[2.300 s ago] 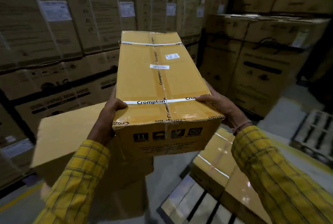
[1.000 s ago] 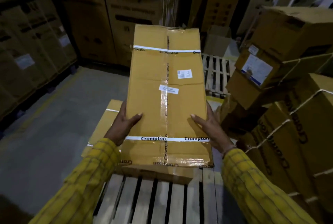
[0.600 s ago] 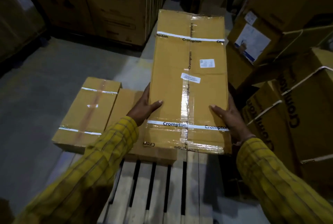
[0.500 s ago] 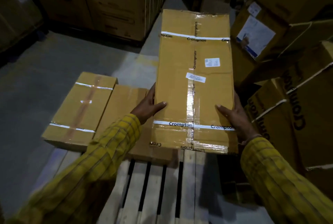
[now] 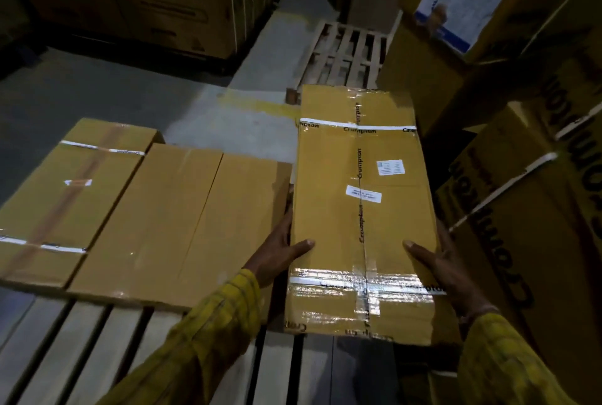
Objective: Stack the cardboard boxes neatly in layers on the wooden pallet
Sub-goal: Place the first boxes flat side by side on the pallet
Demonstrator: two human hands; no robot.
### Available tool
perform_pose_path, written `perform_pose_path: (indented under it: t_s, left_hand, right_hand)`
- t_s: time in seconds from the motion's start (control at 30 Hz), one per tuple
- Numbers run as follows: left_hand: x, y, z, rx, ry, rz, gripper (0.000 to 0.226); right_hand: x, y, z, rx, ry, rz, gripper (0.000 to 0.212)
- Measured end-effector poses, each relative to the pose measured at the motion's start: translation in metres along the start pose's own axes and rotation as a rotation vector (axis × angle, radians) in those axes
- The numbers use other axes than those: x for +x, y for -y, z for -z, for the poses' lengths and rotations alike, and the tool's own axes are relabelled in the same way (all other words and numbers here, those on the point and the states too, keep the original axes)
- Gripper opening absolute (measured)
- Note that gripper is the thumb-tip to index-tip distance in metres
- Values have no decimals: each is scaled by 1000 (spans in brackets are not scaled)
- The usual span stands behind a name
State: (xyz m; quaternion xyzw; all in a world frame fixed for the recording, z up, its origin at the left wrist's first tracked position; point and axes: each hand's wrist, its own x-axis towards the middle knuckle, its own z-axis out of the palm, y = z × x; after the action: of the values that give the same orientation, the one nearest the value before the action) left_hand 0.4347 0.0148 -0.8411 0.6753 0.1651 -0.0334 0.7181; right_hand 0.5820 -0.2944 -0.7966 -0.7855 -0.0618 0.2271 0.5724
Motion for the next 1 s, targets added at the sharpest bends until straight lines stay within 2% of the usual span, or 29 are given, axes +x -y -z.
perform_pose_path:
  t_s: [0.27,0.5,0.57,0.63,0.73,0.77,0.83,1.0]
  left_hand:
    - [40,80,-8,85,42,35,87]
    - [55,155,13,145,-2,108,84]
    - [63,165,21,256,19,85,83]
    - [77,178,32,503,-3,52,79]
    - [100,214,48,1051,4,85,106]
    - [98,222,48,1146,28,119,108]
    - [94,232,48,1194,38,120,102]
    - [92,241,51,1242,20,49,97]
  right_hand:
    - [15,-102,-13,59,-45,-107,66]
    - [47,-193,-48,109,12,-191,76]
    - [60,-212,-57,113,-13,-191,75]
    - [73,-229,-68,119,-15,-202,73]
    - [88,-258,-82,59,40,-209,83]
    - [92,-269,-84,36,51,-203,90]
    - [98,-283,-85,12,55,-199,100]
    - [94,-275,-93,27,51,-169,86]
